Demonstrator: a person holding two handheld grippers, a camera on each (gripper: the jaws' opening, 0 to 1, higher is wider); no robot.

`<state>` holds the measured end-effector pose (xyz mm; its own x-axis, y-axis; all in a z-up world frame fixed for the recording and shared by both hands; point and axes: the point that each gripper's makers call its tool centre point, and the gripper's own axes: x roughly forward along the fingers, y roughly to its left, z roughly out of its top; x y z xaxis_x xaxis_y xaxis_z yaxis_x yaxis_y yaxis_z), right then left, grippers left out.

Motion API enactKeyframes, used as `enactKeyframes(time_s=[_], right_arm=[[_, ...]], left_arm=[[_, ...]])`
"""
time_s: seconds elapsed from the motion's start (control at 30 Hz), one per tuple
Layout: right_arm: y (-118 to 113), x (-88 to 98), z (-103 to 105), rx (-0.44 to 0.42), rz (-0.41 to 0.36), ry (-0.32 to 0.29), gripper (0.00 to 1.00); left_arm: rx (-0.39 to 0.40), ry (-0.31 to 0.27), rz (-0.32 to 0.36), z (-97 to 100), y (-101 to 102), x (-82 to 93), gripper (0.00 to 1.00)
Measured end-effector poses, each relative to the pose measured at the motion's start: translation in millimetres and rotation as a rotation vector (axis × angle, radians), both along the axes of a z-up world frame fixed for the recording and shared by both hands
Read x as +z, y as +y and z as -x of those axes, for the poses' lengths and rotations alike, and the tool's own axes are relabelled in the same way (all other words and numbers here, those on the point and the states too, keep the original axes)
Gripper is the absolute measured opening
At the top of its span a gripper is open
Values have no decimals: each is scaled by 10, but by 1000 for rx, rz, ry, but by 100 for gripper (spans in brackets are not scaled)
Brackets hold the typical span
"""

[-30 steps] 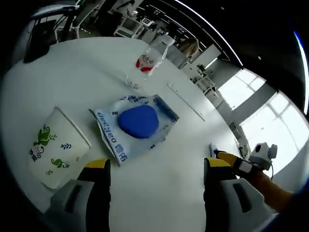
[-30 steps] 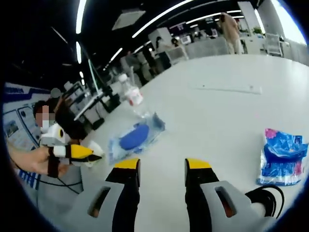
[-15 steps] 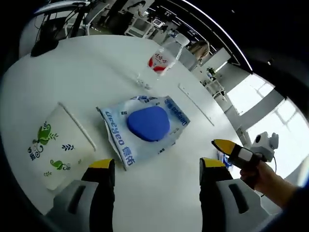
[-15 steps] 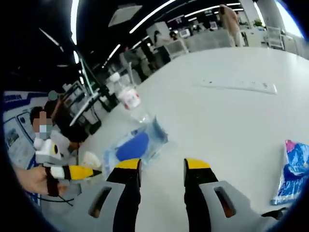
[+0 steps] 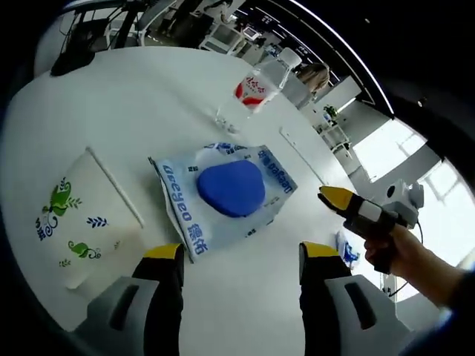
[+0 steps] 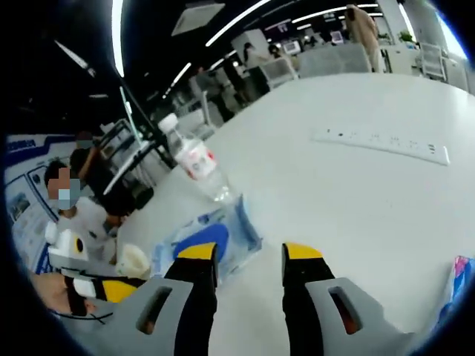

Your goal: Arrange the tabletop items into an orderly group along one side of the table until the central work area is clear of visible clutter.

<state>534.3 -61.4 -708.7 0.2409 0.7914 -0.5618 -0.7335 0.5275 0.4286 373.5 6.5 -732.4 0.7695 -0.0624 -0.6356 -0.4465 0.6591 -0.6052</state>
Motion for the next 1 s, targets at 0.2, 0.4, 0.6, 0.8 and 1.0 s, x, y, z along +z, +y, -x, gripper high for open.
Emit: enactKeyframes(time_s=[0.2,0.4,0.6,0.8,1.0], right_arm=[[139,0,-119,19,5,-23,30],[240,-139,-126,69,35,-43,25],[299,-222,-110,108,61,-38,23],[303,-265,-105,124,68,-58,12],[308,-283,-113,120,72,-57,0]], left_arm=[[28,27,4,-13,64,-50,58],[48,53,-6,-23,90,-93,52],[53,74,-5,-24,129,-148,46],[47,89,0,-32,147,-195,38],[61,126,-10,33,201,-258,16]])
